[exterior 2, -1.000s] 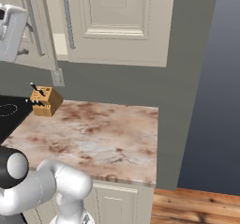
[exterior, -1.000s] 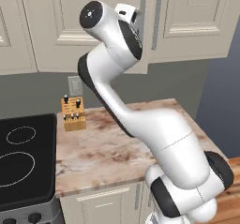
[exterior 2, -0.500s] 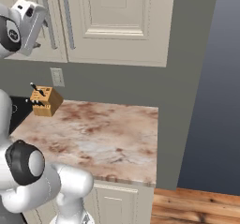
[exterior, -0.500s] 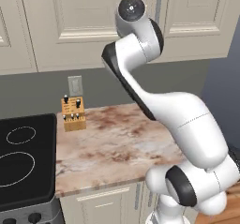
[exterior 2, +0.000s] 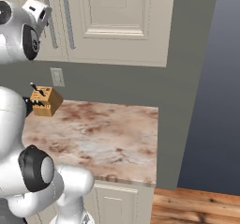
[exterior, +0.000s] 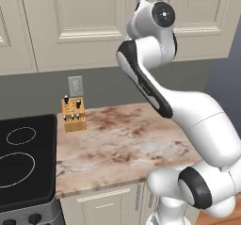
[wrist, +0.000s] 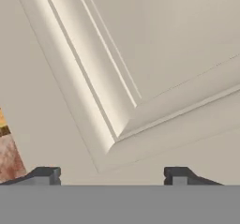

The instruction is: Close all open cabinet doors.

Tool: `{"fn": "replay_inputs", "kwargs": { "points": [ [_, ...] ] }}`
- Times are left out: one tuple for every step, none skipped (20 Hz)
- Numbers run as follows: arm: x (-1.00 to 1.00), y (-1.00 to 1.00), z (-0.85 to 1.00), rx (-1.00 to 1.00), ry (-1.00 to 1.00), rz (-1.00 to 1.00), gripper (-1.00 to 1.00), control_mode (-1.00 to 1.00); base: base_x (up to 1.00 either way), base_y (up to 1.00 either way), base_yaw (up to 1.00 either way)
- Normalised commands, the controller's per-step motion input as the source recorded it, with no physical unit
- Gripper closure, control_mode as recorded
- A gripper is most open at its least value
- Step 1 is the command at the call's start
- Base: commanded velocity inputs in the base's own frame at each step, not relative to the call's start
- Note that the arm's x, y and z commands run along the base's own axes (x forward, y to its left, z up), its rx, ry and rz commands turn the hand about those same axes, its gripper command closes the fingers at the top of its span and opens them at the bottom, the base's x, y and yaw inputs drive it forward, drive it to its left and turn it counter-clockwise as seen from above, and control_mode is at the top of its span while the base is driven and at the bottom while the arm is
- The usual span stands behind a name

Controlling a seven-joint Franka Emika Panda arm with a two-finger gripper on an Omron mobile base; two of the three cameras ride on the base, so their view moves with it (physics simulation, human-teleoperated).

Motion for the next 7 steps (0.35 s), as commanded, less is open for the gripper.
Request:
{"fn": "replay_inputs", "kwargs": {
  "points": [
    [0.46,-0.31,0.0,0.17,-0.07,0.25,-1.0,-1.0,0.0,0.0,0.0],
    [0.46,-0.31,0.0,0.17,-0.06,0.25,-1.0,-1.0,0.0,0.0,0.0],
    [0.41,-0.31,0.0,0.17,-0.06,0.25,-1.0,-1.0,0.0,0.0,0.0],
    [0.34,-0.29,0.0,0.16,-0.06,0.24,-1.0,-1.0,0.0,0.0,0.0],
    [0.29,-0.27,0.0,0.16,-0.05,0.24,-1.0,-1.0,0.0,0.0,0.0],
    [0.21,-0.27,0.0,0.16,-0.05,0.22,-1.0,-1.0,0.0,0.0,0.0],
    [0.13,-0.25,0.0,0.15,-0.03,0.21,-1.0,-1.0,0.0,0.0,0.0]
  ]
}}
